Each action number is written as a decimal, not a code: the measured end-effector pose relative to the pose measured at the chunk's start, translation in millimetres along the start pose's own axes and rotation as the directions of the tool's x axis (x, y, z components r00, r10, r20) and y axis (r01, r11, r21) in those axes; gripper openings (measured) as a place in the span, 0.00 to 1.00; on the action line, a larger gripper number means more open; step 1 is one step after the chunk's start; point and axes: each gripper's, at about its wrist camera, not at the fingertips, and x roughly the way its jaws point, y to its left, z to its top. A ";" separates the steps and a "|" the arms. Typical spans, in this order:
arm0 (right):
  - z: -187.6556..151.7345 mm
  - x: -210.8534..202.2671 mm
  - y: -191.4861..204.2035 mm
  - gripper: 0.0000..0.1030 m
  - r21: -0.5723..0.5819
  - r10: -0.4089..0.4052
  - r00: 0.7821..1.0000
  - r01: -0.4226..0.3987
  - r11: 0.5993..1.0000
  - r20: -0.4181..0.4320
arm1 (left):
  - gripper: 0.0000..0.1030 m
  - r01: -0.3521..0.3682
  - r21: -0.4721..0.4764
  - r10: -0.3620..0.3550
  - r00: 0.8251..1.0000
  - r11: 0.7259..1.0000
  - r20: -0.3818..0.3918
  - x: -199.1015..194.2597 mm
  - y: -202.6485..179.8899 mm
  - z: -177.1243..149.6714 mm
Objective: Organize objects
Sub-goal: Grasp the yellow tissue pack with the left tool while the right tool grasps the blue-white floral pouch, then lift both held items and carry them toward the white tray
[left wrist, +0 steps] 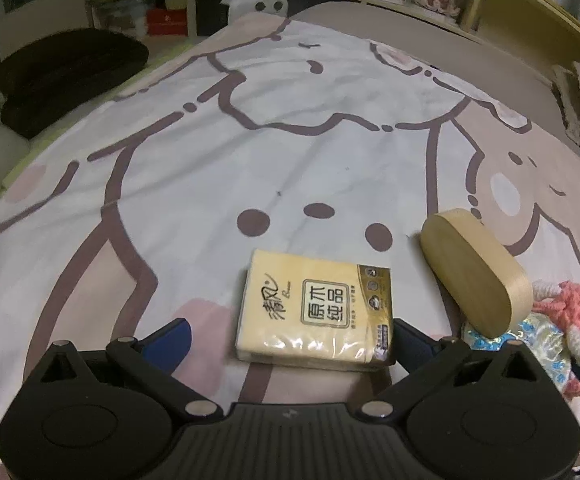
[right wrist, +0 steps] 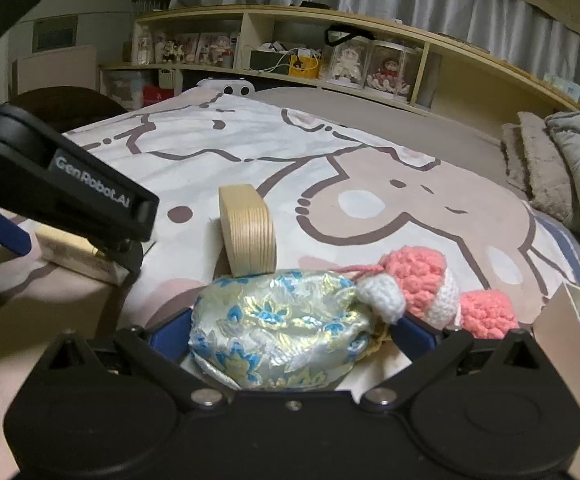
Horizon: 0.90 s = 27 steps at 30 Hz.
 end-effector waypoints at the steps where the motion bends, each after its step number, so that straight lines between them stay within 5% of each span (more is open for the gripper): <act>1: 0.0 -0.1 -2.2 1.00 0.010 0.008 1.000 -0.008 1.000 -0.003 | 0.94 -0.006 0.024 0.006 1.000 1.000 0.008 1.0 -2.7 -0.6; 5: -1.1 -0.7 -10.2 0.99 0.036 0.041 0.999 -0.041 0.998 -0.016 | 0.72 0.006 0.084 -0.009 0.999 0.996 0.037 -0.3 -6.1 -1.2; 18: 6.0 -27.3 -23.3 0.66 0.069 0.101 0.995 -0.101 0.993 0.006 | 0.72 0.082 0.071 -0.088 0.992 0.994 0.088 -30.4 0.5 2.5; 24: 8.7 -39.8 -31.2 0.66 0.095 0.095 0.995 -0.094 0.991 -0.011 | 0.72 0.111 0.079 -0.121 0.985 0.991 0.122 -49.4 0.6 3.4; 27: 1.4 -41.8 -33.4 0.78 0.127 0.100 0.993 -0.091 0.988 -0.067 | 0.72 0.111 0.090 -0.122 0.986 0.990 0.118 -51.2 -0.1 3.2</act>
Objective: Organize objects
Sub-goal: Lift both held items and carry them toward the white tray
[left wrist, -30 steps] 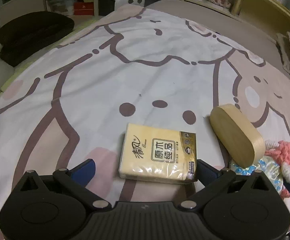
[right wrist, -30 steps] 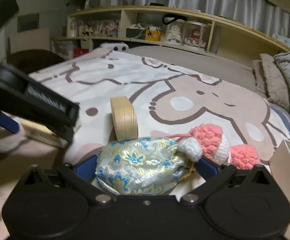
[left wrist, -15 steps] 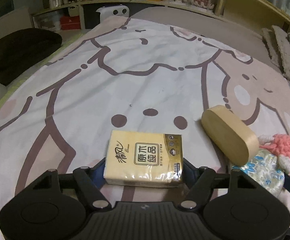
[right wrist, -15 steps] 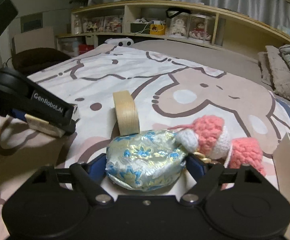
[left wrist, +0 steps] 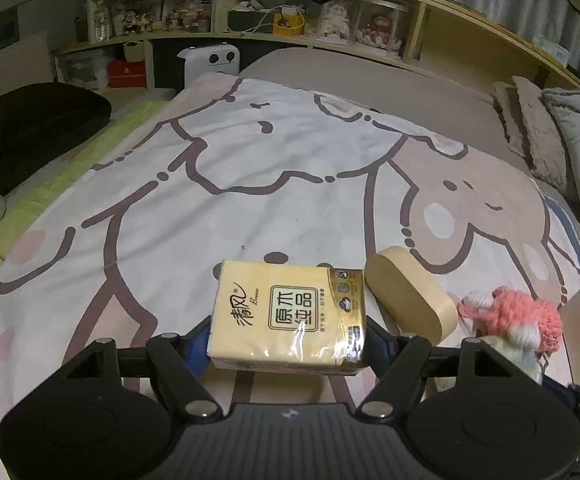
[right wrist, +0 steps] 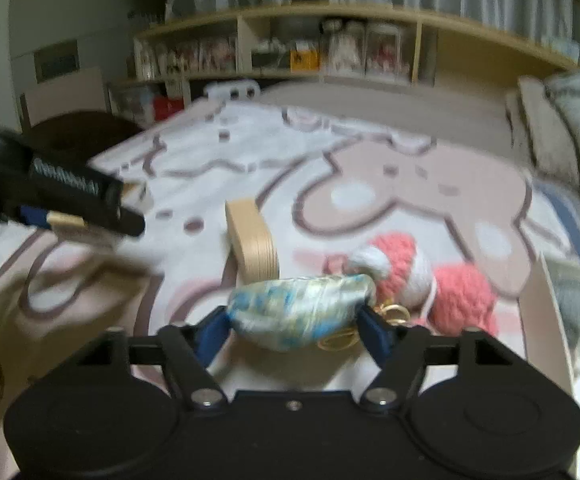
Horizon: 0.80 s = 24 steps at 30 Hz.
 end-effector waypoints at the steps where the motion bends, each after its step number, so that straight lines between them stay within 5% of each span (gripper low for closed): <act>1: -3.4 -2.3 0.4 0.86 -0.003 -0.013 1.000 0.013 1.000 0.003 | 0.72 0.001 -0.001 -0.001 1.000 1.000 -0.002 0.5 0.3 0.3; 6: -7.8 -2.7 9.0 0.99 -0.105 -0.034 0.998 0.038 0.994 0.046 | 0.72 0.013 0.008 -0.013 1.000 1.000 -0.007 1.3 -2.0 -0.4; 16: -10.6 29.0 11.1 1.00 -0.124 -0.039 0.999 0.043 0.991 0.033 | 0.72 0.025 0.015 -0.025 0.999 1.000 -0.036 14.5 -6.4 -3.1; 24: -9.5 26.2 0.3 0.84 -0.103 -0.010 0.999 0.014 0.995 0.042 | 0.72 0.016 0.020 -0.015 0.998 1.000 -0.055 20.9 -8.1 -6.1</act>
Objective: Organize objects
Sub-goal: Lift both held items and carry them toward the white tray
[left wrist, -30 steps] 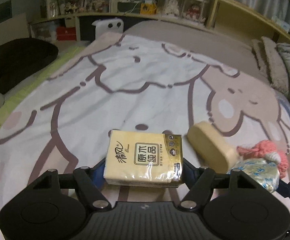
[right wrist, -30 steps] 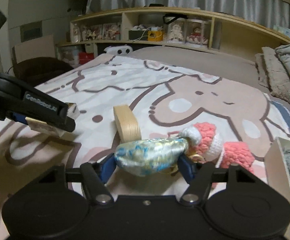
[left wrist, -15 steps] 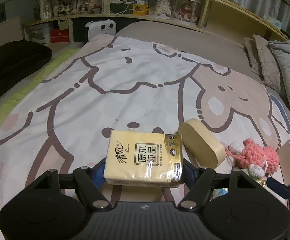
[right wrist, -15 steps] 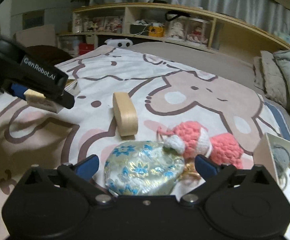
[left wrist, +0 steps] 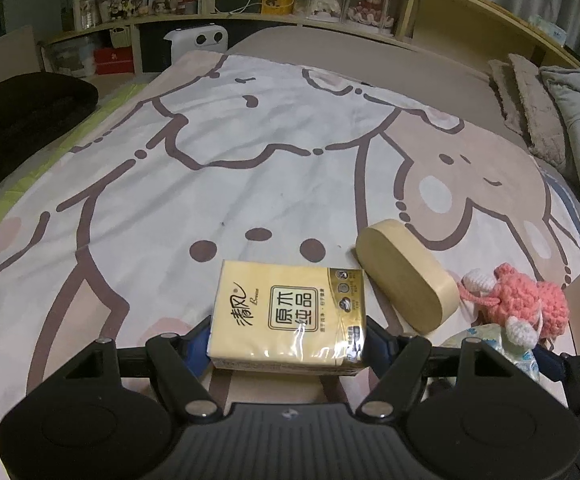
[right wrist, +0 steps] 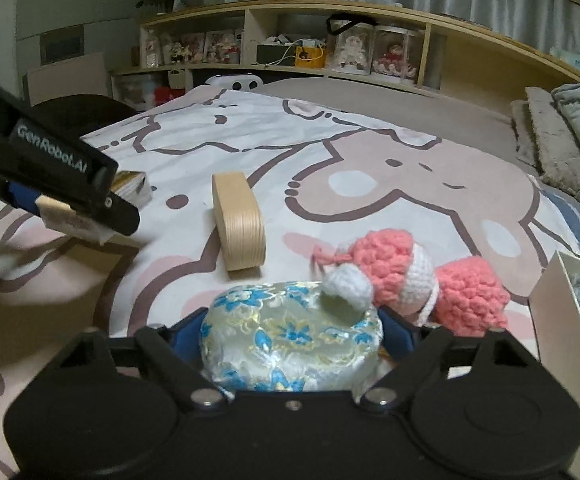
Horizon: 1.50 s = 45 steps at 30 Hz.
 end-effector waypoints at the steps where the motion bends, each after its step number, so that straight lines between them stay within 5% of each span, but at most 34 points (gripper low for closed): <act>1: -0.2 -2.0 0.9 0.84 -0.006 -0.002 1.000 0.002 1.000 0.002 | 0.72 0.001 -0.001 -0.001 1.000 1.000 0.002 -1.2 0.2 0.1; 19: 47.5 -83.9 -25.0 0.84 0.054 -0.054 0.981 0.045 0.998 0.185 | 0.72 0.084 0.019 -0.086 0.986 0.996 0.143 -57.6 -2.0 21.6; 45: 64.8 -159.6 -89.7 0.84 0.186 -0.159 0.972 0.126 0.974 0.174 | 0.72 0.187 0.181 -0.228 0.943 0.966 0.242 -109.8 -47.4 19.1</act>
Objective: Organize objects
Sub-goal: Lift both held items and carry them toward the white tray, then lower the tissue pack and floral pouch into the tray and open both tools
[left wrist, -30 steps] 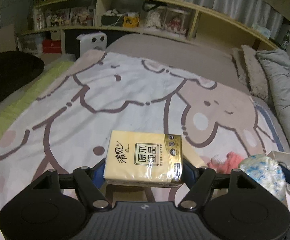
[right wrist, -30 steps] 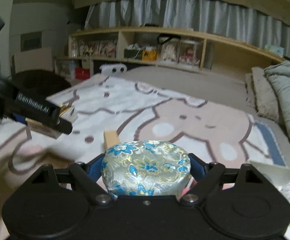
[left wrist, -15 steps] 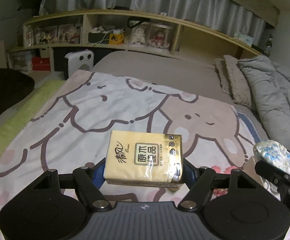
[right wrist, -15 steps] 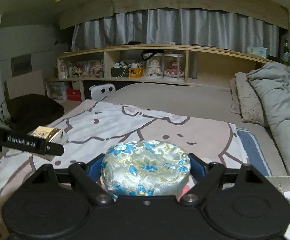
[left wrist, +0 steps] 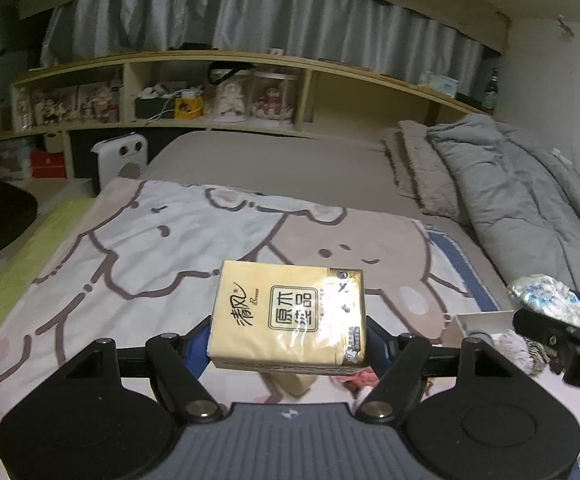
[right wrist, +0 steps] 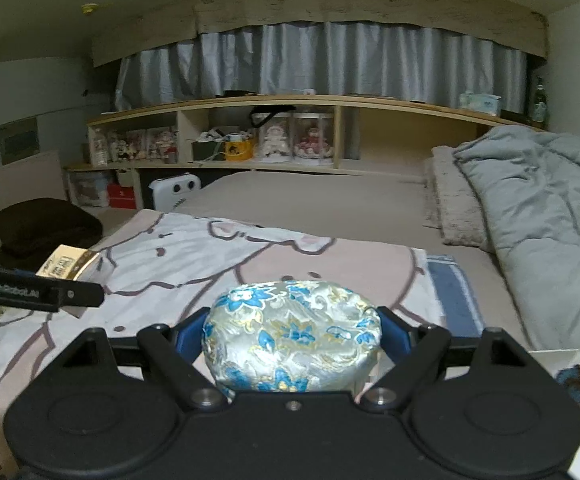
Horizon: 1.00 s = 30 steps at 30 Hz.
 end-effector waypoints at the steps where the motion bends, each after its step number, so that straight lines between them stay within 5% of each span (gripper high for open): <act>1: 0.9 -2.8 -5.4 0.84 0.002 -0.003 1.000 0.003 1.000 -0.005 | 0.72 0.006 0.009 -0.006 1.000 1.000 -0.002 0.9 -4.1 -0.1; 19: -6.5 -44.5 -111.2 0.84 0.081 -0.180 0.982 0.184 0.980 -0.054 | 0.72 0.170 0.085 -0.166 0.985 0.982 -0.050 13.3 -105.5 -1.6; 30: -23.9 -55.5 -164.4 0.84 0.109 -0.241 0.965 0.252 0.961 -0.104 | 0.72 0.275 0.102 -0.263 0.958 0.956 -0.114 33.0 -190.3 -16.1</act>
